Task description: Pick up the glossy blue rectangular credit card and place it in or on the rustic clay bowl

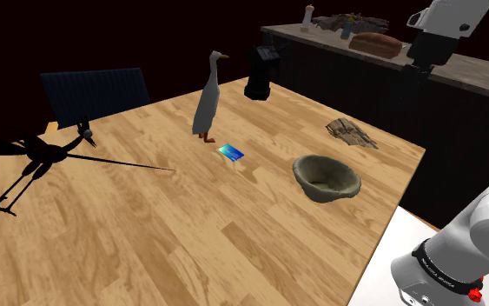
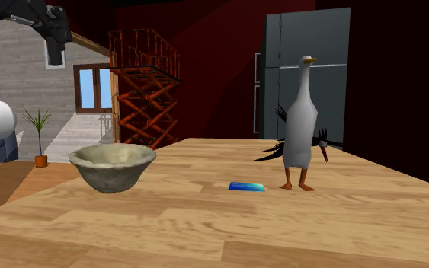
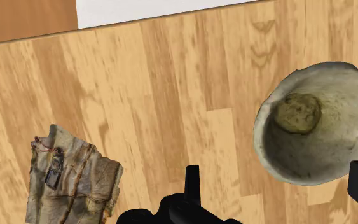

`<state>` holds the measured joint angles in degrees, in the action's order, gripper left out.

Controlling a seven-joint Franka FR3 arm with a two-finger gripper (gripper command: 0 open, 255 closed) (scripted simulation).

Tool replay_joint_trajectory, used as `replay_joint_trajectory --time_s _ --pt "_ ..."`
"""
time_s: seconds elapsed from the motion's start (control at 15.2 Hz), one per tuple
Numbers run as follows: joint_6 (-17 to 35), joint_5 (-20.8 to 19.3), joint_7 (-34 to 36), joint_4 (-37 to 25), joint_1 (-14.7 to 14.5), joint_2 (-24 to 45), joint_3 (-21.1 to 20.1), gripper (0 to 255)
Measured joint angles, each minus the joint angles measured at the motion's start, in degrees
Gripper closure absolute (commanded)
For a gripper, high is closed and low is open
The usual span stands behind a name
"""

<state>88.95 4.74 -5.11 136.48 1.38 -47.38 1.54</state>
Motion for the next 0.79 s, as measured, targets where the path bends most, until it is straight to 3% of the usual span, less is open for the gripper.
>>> replay_joint_trajectory --time_s 0.26,0.79 --pt "3.7 0.9 1.2 0.3 -0.6 2.9 -1.7 0" --pt "17.6 2.6 5.4 -0.6 -2.4 15.4 -7.7 0"
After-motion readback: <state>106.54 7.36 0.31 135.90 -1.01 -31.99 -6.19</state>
